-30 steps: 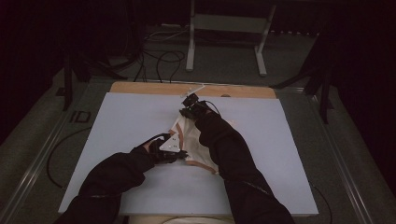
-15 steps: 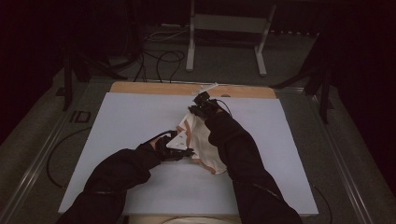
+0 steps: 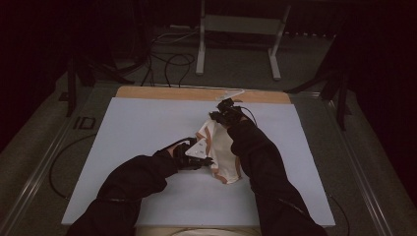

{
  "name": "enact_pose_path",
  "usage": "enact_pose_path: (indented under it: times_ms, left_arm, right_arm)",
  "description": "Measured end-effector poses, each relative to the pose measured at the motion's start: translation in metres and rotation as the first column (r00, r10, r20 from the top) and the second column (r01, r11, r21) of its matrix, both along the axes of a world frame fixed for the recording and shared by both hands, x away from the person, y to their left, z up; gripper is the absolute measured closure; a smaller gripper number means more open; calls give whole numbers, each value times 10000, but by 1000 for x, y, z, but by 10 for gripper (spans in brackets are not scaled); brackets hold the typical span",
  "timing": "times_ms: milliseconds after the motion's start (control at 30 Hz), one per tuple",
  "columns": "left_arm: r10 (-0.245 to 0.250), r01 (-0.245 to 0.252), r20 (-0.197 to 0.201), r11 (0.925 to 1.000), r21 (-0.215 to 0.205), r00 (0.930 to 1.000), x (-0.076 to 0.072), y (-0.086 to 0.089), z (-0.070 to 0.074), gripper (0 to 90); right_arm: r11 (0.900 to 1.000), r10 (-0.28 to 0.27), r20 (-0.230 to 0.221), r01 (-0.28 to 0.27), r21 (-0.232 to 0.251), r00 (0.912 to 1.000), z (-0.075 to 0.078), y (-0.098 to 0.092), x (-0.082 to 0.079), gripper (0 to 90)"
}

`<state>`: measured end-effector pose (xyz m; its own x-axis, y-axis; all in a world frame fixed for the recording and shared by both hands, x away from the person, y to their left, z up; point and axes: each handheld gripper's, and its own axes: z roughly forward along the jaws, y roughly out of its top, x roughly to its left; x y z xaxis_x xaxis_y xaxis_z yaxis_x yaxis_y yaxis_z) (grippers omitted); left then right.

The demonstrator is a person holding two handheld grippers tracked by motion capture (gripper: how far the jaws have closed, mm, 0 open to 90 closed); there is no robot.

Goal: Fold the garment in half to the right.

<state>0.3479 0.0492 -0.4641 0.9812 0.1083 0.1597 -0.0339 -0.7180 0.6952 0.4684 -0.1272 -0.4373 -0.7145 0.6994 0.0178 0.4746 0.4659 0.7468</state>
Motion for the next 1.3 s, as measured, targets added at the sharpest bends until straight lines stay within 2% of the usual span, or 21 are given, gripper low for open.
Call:
enact_pose_path:
  times_ms: [467,867,1300]
  left_arm:
    - [-212,219,-335,9995,217,9992,4,-21,-7,882]
    - [-386,403,-490,9986,335,9981,3,-35,-13,882]
    - [-401,435,-863,9983,379,9955,7,-56,-21,880]
  right_arm:
    - [9990,-374,-9,374,226,9993,-10,-40,-6,881]
    - [9977,-523,-208,531,417,9984,-26,-54,-6,880]
    - [9957,-779,-291,793,480,9965,-44,-73,-5,879]
